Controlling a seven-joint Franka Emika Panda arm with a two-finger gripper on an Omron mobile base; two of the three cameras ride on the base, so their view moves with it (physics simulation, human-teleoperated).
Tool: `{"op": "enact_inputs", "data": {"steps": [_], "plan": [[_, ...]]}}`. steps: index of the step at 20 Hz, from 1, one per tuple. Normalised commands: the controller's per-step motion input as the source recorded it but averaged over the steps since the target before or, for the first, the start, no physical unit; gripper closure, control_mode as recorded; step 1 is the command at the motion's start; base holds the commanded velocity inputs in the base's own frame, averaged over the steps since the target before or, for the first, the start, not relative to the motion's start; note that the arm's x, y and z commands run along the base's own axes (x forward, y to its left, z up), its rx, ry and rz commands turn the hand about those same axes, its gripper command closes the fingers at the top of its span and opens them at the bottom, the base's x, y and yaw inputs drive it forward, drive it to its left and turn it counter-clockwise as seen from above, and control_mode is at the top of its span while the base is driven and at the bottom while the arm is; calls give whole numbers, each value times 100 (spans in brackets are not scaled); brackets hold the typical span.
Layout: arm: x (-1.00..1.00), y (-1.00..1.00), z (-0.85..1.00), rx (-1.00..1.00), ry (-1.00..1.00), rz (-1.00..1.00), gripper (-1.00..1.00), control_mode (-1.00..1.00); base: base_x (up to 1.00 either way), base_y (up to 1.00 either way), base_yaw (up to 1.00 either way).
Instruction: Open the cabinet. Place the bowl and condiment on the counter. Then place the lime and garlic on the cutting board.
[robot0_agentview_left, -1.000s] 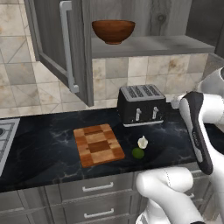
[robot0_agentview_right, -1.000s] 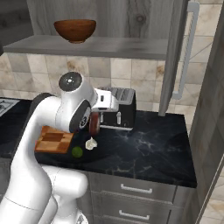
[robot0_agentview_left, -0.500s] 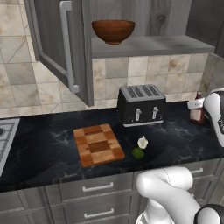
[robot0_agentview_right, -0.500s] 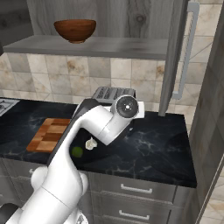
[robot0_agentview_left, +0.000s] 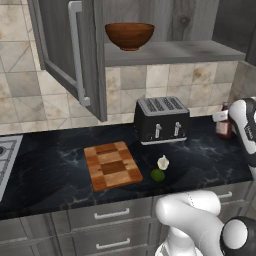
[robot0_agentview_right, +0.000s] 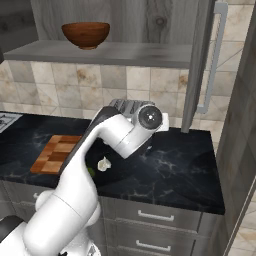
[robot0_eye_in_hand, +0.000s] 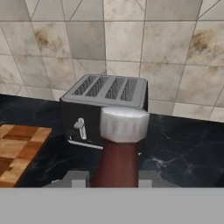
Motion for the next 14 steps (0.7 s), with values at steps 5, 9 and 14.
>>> {"op": "enact_inputs", "data": {"steps": [5,9,14], "plan": [[23,0,-39,-7,-3,0,100,-100,0,0,0],[25,-8,-41,-3,-6,-2,100,-100,0,0,0],[23,-38,-35,0,-6,0,100,-100,0,0,0]]}}
